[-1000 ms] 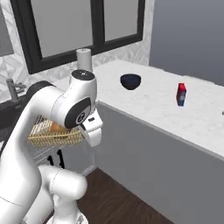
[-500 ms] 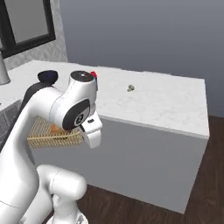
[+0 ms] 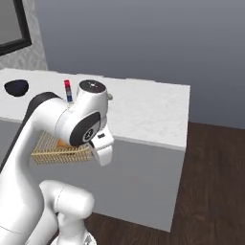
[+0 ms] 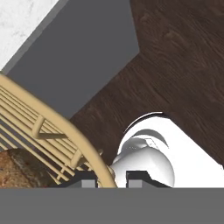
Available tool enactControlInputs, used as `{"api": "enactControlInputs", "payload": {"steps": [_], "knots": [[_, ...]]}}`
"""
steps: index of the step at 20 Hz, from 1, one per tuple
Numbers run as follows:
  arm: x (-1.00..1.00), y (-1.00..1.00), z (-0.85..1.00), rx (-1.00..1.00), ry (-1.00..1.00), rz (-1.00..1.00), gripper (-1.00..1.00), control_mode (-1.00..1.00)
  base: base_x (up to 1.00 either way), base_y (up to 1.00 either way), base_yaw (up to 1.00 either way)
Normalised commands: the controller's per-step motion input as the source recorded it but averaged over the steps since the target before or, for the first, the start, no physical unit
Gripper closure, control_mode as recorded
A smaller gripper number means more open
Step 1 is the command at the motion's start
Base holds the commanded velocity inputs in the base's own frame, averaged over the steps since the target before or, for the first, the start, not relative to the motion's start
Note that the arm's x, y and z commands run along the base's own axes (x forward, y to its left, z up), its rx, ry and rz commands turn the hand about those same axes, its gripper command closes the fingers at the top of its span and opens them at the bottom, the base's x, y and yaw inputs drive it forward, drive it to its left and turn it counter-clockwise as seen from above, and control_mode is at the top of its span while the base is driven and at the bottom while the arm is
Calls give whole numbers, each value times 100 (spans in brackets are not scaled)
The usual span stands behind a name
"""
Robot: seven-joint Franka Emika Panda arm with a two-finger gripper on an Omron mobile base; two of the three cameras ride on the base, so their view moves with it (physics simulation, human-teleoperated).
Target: Open the cabinet, pick up the bread from the cabinet and place it in the basket. Then move the basket to the dining counter.
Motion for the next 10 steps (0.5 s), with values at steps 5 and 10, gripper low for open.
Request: {"api": "enactControlInputs", "payload": {"steps": [5, 10], "knots": [[0, 0, 0, 0, 0, 0, 100, 100, 55, -45, -27], [0, 0, 0, 0, 0, 0, 100, 100, 32, -5, -7]]}}
